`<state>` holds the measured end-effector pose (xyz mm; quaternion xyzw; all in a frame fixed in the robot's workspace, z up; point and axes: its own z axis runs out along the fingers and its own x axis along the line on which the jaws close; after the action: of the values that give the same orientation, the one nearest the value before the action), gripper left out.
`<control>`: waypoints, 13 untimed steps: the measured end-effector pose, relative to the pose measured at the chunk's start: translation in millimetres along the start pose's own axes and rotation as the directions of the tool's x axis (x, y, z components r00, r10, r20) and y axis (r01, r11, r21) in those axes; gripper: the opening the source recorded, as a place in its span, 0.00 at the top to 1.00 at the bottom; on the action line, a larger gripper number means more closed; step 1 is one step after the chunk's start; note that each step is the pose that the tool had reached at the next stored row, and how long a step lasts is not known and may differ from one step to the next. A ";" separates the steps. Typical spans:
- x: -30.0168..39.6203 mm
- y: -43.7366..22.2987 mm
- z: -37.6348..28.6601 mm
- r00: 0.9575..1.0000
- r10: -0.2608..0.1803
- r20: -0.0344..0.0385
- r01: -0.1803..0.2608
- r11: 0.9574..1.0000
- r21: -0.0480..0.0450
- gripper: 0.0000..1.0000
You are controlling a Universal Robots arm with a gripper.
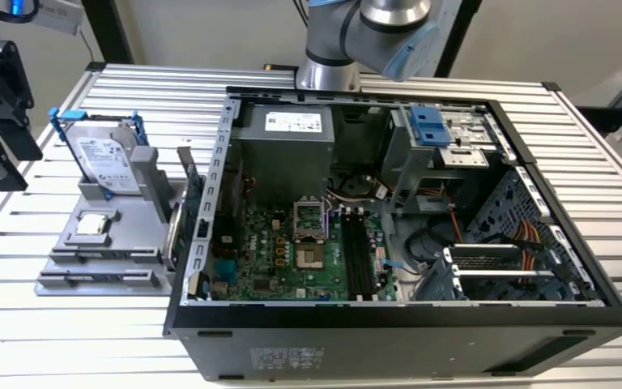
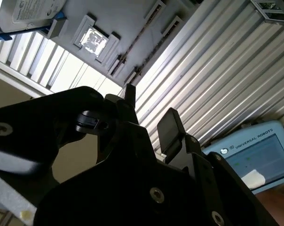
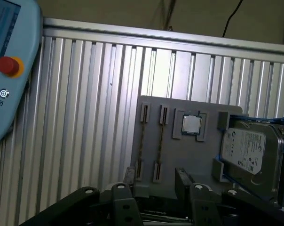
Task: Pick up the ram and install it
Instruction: 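Pick up the ram and move it above insertion slot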
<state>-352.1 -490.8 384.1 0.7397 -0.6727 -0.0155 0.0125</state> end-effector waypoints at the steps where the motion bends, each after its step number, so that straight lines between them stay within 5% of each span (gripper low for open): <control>1: 0.0 0.0 0.1 1.000 0.000 0.000 0.000 1.000 0.000 0.00; 13: -0.1 -0.4 10.7 0.999 0.035 0.000 -0.035 0.999 0.015 0.00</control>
<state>-352.1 -490.7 373.4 0.7277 -0.6858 -0.0099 0.0072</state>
